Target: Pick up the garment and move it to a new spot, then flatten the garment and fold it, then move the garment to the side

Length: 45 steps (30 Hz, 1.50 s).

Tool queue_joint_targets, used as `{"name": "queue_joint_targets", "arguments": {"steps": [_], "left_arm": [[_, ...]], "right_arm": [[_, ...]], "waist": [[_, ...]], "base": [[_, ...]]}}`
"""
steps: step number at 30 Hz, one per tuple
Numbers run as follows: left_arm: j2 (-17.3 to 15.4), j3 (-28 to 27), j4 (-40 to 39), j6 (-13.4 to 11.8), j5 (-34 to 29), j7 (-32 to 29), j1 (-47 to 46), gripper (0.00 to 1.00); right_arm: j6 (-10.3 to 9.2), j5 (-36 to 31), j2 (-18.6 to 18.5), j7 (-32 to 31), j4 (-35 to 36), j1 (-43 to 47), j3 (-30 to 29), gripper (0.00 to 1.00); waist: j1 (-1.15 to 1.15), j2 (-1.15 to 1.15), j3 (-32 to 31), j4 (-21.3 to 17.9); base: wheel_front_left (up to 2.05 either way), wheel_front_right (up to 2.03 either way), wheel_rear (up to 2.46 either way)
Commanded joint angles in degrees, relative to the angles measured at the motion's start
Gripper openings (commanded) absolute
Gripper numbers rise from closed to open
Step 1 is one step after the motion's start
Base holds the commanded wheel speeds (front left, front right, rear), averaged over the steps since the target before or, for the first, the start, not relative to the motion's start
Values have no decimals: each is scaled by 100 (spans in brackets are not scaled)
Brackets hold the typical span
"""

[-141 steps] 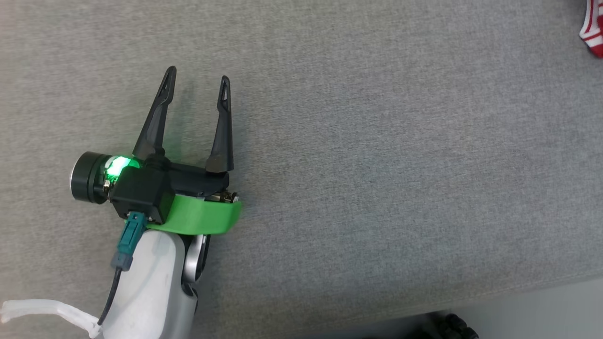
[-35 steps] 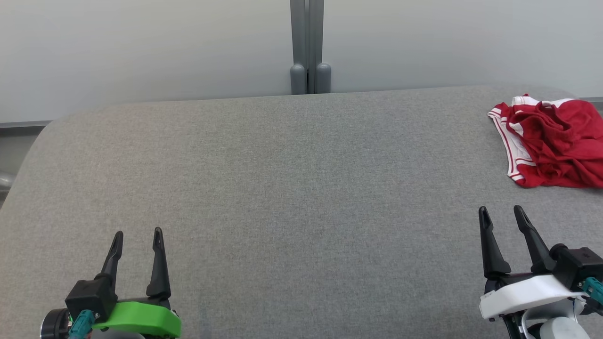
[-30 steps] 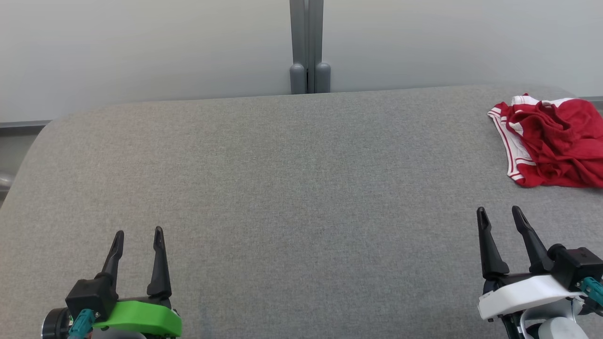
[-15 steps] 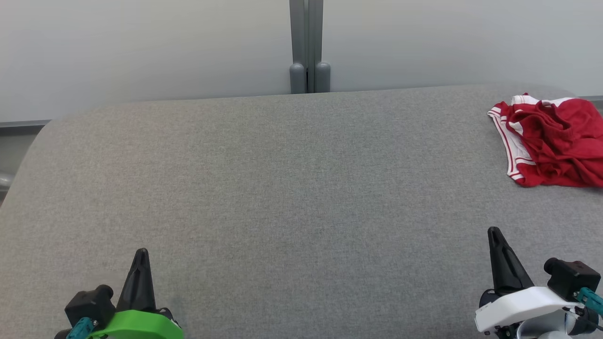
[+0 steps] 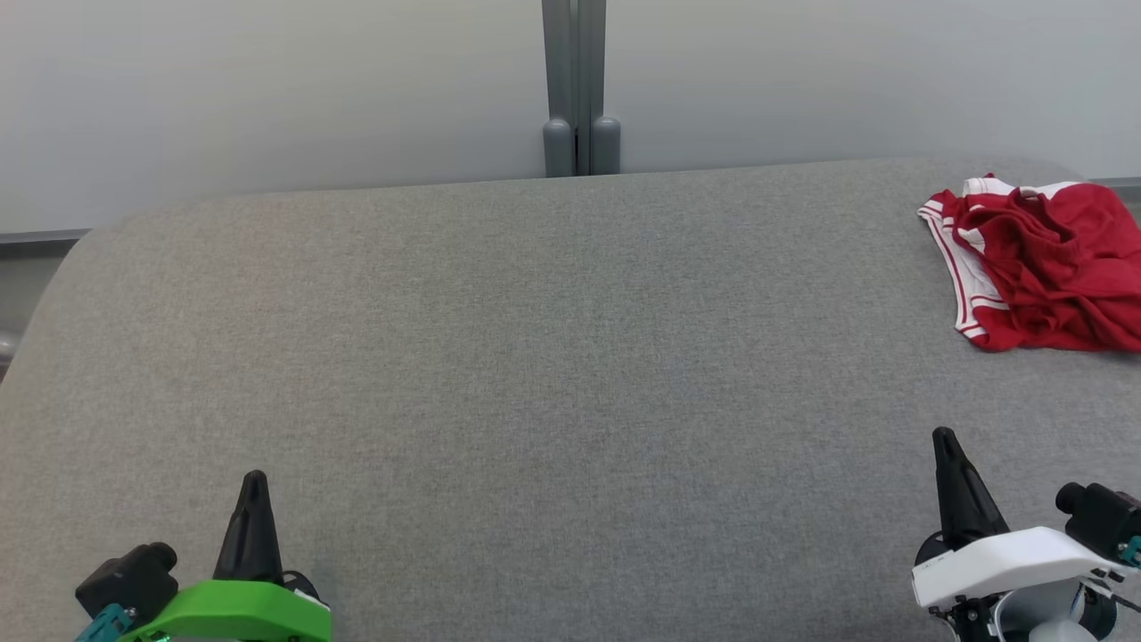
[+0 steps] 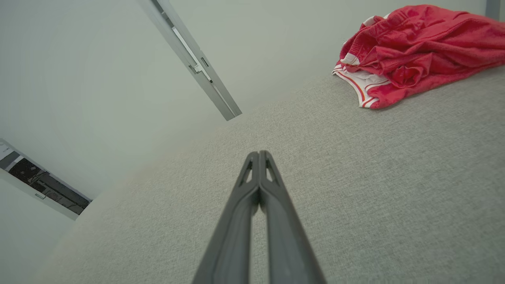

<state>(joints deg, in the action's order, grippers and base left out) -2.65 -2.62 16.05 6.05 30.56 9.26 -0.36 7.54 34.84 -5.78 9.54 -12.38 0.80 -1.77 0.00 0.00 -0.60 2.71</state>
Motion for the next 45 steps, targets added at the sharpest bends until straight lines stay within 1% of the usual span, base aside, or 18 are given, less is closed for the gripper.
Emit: {"name": "queue_joint_targets", "arguments": {"steps": [1, 20, 45], "left_arm": [[-23, -42, -106, 23, 251, -45, -183, 0], [-26, -133, -138, 57, 1811, -445, -308, 0], [-30, -236, -170, 99, 3424, -873, -434, 0]], "right_arm": [[-2, 223, -7, -54, 63, -179, -44, 0], [-3, 1675, 68, -460, 8, -331, -159, 0], [-4, 3185, 153, -893, -53, -487, -282, 0]], "waist": [[0, 0, 1, -4], [0, 0, 15, -52], [0, 0, 33, -115]], "base": [[0, 0, 0], [0, 0, 0], [0, 0, 0]]}}
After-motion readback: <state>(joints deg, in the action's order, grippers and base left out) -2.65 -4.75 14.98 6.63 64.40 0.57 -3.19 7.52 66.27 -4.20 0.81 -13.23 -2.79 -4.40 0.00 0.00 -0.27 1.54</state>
